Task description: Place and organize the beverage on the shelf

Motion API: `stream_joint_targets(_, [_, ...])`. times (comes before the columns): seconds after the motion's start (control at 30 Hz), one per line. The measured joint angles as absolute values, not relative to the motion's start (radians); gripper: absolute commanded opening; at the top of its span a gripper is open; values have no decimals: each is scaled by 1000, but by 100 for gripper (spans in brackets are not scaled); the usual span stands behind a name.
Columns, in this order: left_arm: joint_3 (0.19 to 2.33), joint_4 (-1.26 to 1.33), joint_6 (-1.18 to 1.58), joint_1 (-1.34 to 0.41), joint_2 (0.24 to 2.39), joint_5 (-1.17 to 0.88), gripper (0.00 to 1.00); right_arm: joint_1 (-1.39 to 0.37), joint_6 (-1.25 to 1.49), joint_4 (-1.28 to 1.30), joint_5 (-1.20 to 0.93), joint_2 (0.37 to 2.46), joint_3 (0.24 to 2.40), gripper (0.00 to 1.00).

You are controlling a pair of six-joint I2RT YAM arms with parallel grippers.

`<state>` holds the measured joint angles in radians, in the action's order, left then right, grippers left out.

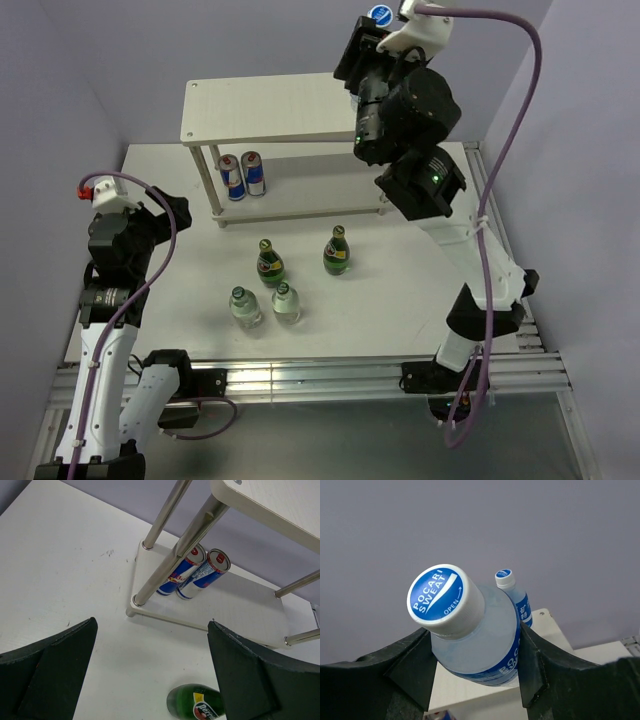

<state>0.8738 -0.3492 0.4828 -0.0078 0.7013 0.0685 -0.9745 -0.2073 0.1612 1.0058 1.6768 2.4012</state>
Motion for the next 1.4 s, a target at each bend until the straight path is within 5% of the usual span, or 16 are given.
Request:
stream_joint_targets(1.3, [873,-349,482,23,695,65,99,-673,174,442,663,1861,2364,0])
stream_joint_targets(1.4, [873,-349,482,25,695,65,99,-667,187,417,658,1868,2360,9])
